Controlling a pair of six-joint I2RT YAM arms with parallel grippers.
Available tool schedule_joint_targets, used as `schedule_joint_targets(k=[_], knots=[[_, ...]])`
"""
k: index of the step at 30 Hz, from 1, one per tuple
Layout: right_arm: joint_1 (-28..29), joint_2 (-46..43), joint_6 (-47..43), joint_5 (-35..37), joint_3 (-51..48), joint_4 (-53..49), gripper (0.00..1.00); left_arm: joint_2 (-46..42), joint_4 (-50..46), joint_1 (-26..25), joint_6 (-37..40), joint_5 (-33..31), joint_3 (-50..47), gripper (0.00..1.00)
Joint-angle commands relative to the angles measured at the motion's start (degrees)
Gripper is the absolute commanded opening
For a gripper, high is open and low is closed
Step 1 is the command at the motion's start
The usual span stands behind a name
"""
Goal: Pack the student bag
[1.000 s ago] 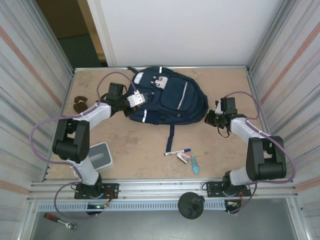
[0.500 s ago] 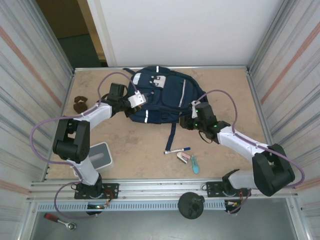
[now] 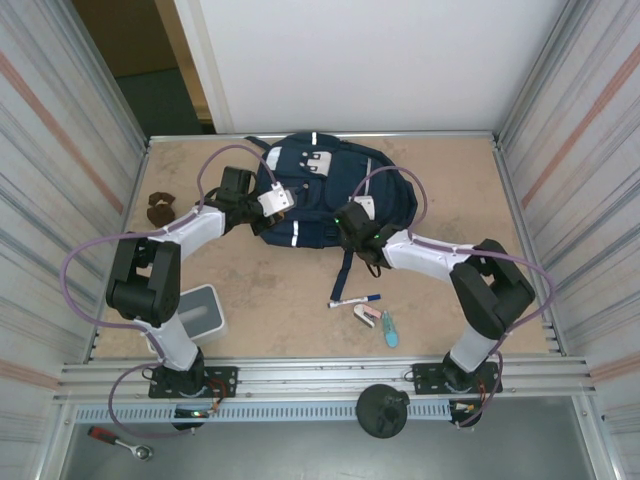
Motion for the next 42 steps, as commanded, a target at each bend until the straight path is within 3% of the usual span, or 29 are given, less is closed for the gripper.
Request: schedule_joint_targets(k=[1,5,12,16,20,28,42], knots=[[0.5,1.8,3.7,6.4,1.4,-3.8,0.45,-1.9,0.8,-0.5,-1.9,1.8,0.8,0.04],[0.4,3.2,3.8,6.8,1.8,-3.6,0.39,-1.7,0.7,-0.8,-1.8,1.7,1.0,0.04],[-0.1,3.7,3.1,6.4,1.2,-2.2,0.18,-1.4,0.5,-0.9,-1.8,1.3,1.2,0.04],[-0.5,3.4,2.4,6.7,0.9,-1.7,0.13,-1.4,0.5,-1.0,-1.7,1.2,1.3,0.04],[-1.0,2.8,2.1,7.0,0.6,-1.5,0.12,-1.4,0.5,-1.1,-1.7,1.1,1.3,0.04],[-2.5,2.8,1.6,6.3,0.5,-0.6,0.2,-1.2,0.4,-1.3,-1.6,1.0,1.4,0.04],[-3.8,3.2,0.0,4.3,-0.4,2.2,0.12,-1.1,0.2,-1.2,-1.5,0.3,1.5,0.03]])
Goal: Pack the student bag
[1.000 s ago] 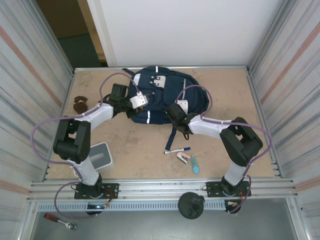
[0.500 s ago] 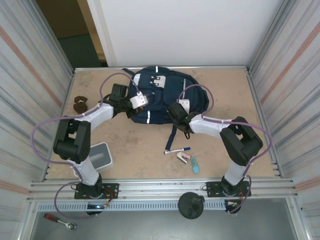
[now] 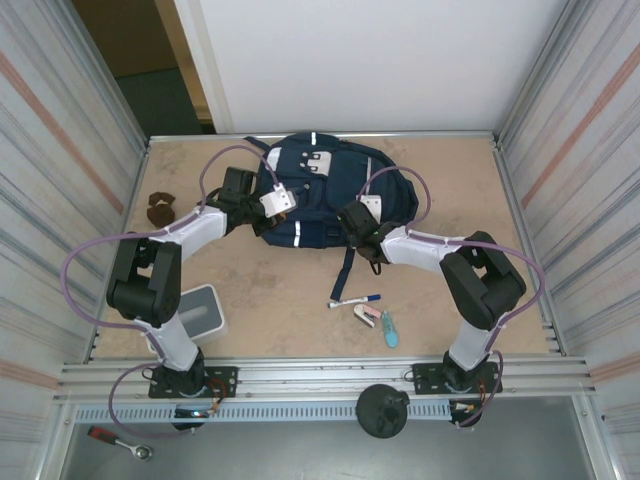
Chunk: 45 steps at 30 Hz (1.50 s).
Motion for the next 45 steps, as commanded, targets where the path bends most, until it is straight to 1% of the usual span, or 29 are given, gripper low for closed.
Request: schedule_joint_targets(k=[1,6,9,18,26,33,36,41,45], knots=[[-0.8,-0.3,-1.0,0.9,-1.2,1.2,0.13,-1.0,0.4,-0.5,-1.6,0.8,1.5,0.03],[-0.7,-1.3,-0.6,0.4,-3.4,2.4,0.18,-1.1,0.4,-0.5,-1.6,0.8,1.5,0.03],[-0.6,-1.6,-0.5,0.3,-4.4,2.9,0.2,-1.1,0.4,-0.5,-1.5,0.8,1.6,0.03],[-0.9,-1.0,-2.1,0.4,-4.5,5.0,0.2,-1.2,0.4,-0.5,-1.6,0.8,1.4,0.03],[-2.0,0.0,-3.7,-0.9,-3.3,6.1,0.2,-1.0,0.4,-0.6,-1.6,0.6,1.5,0.03],[-2.1,-0.8,-5.4,-0.7,-3.7,7.4,0.14,-0.8,0.3,-0.6,-1.6,0.6,1.6,0.03],[-2.4,-2.0,-6.5,-1.0,-4.6,8.2,0.1,-0.8,0.2,-0.6,-1.5,0.3,1.6,0.03],[-3.1,-6.4,-9.7,-2.0,-8.9,11.1,0.0,-0.9,0.2,-0.3,-1.5,-0.8,1.5,0.03],[-4.9,-11.2,-10.7,-2.7,-13.1,12.2,0.0,-1.4,0.6,0.8,-2.0,-1.3,1.1,0.03]])
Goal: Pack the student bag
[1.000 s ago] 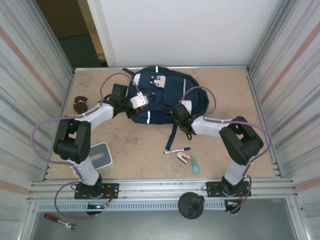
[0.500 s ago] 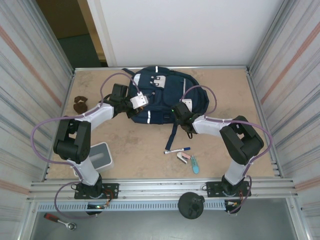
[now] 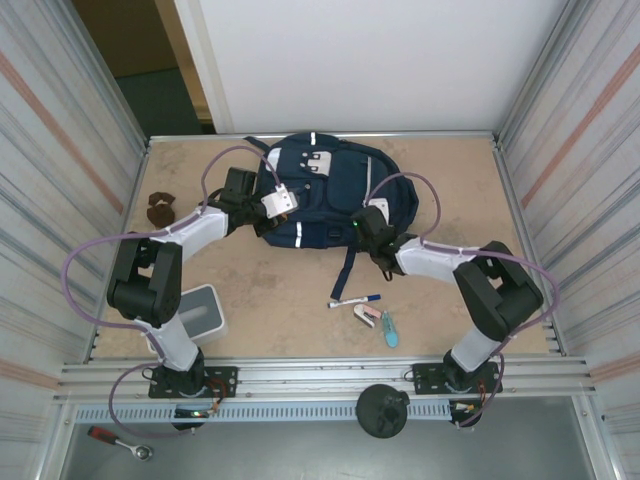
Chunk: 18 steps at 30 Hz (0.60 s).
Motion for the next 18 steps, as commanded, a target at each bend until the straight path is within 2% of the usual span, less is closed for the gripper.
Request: schedule_joint_targets(k=[1,8,13,18], knots=[[-3.1,-5.6,-1.8,0.9,-3.8,0.2,0.0,-1.6,0.8,1.5,-2.1,-0.8,0.8,0.03],[-9.1,-10.6,-1.7,-6.1,-8.1,0.0,0.0,-2.7,2.4,3.4,-3.3,-1.2,-0.3,0.03],[-10.2,-12.4,-2.8,-11.7,-8.8,-0.2,0.0,-2.8,2.9,4.2,-3.8,-2.5,-0.5,0.03],[-11.6,-13.3,-6.4,-25.8,-8.2,-2.2,0.0,-2.5,4.3,4.5,-5.0,-5.9,-0.6,0.04]])
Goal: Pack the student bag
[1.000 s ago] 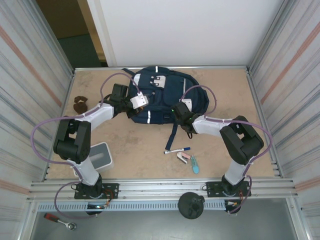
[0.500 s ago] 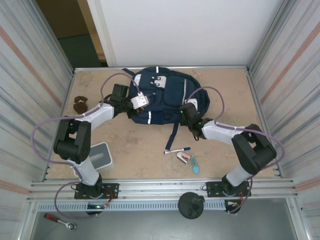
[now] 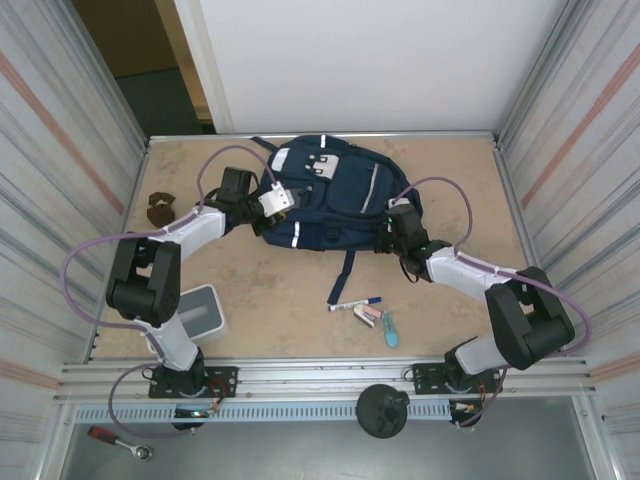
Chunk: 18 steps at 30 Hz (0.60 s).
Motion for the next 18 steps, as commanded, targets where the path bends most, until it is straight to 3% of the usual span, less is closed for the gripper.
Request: schedule_joint_targets(k=[1,4,6,11,18], knots=[[-2.0,-2.4,-3.7,-9.4,-0.5,-4.2,0.0,-2.4,3.4,2.9,-3.7,-7.6,-0.3,0.04],[-2.1,-2.8,-5.4,-18.3,0.0,-4.8,0.0,-1.9,3.4,2.9,-4.0,-8.3,0.2,0.08],[-2.0,-3.3,-5.9,-22.2,0.1,-4.7,0.0,-2.0,3.0,2.6,-4.4,-6.7,0.6,0.18],[-2.0,-4.5,-5.7,-23.2,0.2,-4.6,0.0,-5.2,4.8,-1.0,-1.7,-0.7,-1.5,0.49],[-2.0,-5.3,-3.8,-22.5,-0.5,-3.0,0.0,-9.2,10.0,-10.6,3.0,2.4,-4.3,0.66]])
